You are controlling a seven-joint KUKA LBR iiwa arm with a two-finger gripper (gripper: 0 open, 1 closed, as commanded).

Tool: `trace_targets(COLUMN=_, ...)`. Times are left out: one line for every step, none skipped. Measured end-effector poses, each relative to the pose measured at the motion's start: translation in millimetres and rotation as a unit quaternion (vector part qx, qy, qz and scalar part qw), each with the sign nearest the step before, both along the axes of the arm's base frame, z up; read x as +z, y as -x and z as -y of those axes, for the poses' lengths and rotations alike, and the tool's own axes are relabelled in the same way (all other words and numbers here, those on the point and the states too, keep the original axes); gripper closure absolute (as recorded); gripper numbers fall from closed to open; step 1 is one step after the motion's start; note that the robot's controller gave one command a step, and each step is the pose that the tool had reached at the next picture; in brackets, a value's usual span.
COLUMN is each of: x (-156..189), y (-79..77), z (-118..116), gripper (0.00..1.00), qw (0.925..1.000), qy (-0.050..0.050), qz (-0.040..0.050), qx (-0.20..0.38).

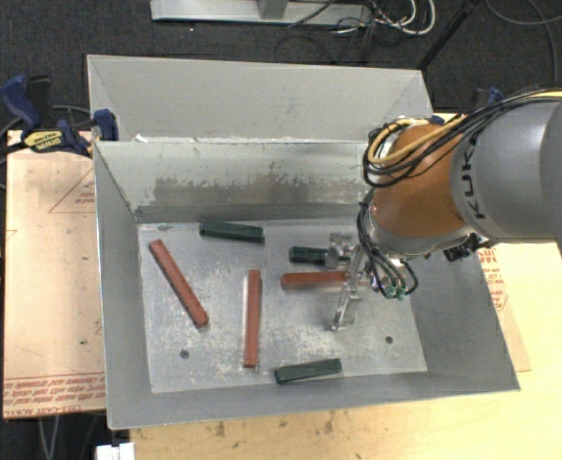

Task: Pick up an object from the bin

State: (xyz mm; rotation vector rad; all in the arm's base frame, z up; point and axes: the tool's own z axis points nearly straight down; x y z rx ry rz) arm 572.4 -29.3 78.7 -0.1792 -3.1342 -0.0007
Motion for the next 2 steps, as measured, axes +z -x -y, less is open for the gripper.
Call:
trace_targets(x=-7.5, y=-54.7, z=-7.3, gripper=0.0, qw=1.0, qy=0.0, qz=0.0055, qx=-0.001)
trace_targets(x=-7.3, y=-7.5, z=5.7, gripper=0.0, qw=0.9998, qy=0.0, qz=0.0024, qx=-0.018)
